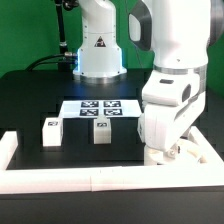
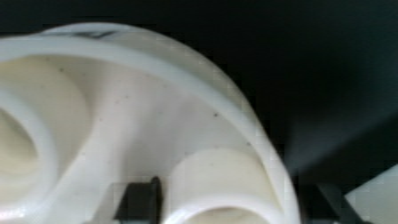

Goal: Assemble stool

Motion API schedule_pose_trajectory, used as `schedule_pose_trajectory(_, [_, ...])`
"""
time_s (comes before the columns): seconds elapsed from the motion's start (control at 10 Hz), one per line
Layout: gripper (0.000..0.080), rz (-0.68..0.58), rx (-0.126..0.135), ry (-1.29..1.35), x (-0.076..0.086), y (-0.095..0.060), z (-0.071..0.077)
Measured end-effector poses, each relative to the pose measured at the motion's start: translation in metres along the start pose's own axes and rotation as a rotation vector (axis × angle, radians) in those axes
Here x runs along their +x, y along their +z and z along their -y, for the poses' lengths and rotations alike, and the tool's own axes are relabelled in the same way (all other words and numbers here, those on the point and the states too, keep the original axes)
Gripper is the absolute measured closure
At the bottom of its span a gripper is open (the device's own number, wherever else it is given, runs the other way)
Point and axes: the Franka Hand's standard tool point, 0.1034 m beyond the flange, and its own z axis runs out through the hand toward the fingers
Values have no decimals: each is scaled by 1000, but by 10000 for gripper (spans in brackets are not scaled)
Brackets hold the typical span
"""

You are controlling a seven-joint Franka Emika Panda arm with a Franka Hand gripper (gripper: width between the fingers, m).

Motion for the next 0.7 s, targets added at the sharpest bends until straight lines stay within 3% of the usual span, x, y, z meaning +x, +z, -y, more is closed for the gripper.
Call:
schedule_pose_trajectory(0.4, [485,-5,-5,1,0,0,0])
schedule_pose_trajectory(0.6, [244,-5,-5,1,0,0,0])
schedule_pose_trajectory(0.7, [179,-5,-5,1,0,0,0])
